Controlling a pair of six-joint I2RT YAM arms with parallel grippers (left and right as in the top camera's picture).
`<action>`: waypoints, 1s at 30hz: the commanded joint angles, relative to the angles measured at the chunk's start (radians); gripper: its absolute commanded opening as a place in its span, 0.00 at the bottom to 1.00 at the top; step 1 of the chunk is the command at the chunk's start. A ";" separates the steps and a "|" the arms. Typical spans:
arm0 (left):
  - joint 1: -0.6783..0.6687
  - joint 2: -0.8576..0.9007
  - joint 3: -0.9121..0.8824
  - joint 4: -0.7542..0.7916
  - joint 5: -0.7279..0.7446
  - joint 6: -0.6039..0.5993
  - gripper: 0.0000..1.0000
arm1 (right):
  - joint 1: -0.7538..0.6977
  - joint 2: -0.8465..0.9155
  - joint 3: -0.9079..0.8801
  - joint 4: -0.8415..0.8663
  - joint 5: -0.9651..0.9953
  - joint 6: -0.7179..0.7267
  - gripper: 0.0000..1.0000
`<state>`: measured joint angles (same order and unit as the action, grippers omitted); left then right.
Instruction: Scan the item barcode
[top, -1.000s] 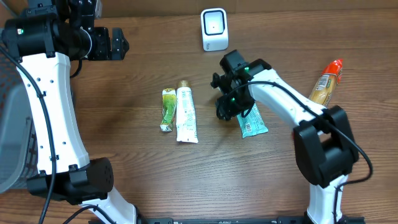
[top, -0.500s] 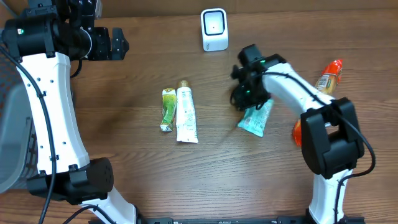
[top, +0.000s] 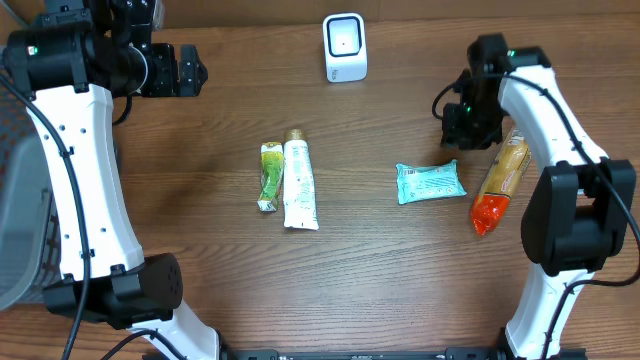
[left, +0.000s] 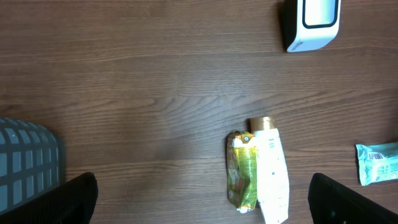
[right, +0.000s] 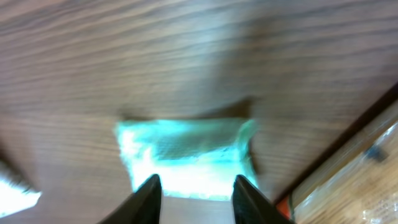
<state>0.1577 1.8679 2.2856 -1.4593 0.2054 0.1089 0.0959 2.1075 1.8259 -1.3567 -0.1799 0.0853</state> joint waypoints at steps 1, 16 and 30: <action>-0.001 -0.009 0.006 0.000 0.001 0.019 0.99 | 0.048 -0.031 0.039 -0.091 -0.092 -0.070 0.42; -0.001 -0.009 0.006 0.000 0.001 0.019 0.99 | 0.257 -0.030 -0.306 -0.020 -0.033 -0.195 0.53; -0.001 -0.009 0.006 0.000 0.001 0.019 0.99 | 0.257 -0.030 -0.345 0.559 0.045 -0.032 0.58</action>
<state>0.1577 1.8679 2.2856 -1.4593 0.2054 0.1089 0.3550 2.0972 1.4765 -0.8402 -0.1780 -0.0406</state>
